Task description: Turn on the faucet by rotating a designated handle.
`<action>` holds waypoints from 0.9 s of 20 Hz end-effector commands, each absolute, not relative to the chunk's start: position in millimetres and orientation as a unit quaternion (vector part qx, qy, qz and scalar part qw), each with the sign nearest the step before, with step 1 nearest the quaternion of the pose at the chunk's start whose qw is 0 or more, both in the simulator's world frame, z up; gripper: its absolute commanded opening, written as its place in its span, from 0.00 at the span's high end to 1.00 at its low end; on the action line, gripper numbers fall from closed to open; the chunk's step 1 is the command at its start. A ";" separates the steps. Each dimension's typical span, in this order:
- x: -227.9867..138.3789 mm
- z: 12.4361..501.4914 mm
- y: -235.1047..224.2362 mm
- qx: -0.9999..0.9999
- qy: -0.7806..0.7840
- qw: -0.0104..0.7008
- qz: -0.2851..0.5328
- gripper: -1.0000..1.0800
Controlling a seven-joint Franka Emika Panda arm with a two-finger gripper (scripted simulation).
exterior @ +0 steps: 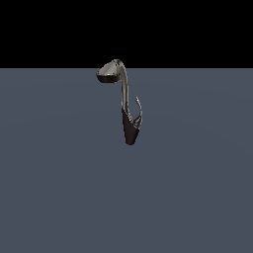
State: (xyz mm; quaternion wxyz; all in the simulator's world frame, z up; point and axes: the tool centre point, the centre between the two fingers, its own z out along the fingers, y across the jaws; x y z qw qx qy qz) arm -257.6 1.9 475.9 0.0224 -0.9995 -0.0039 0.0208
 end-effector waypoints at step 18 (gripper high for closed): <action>-187.5 453.3 14.6 -0.986 0.119 0.101 0.052 1.00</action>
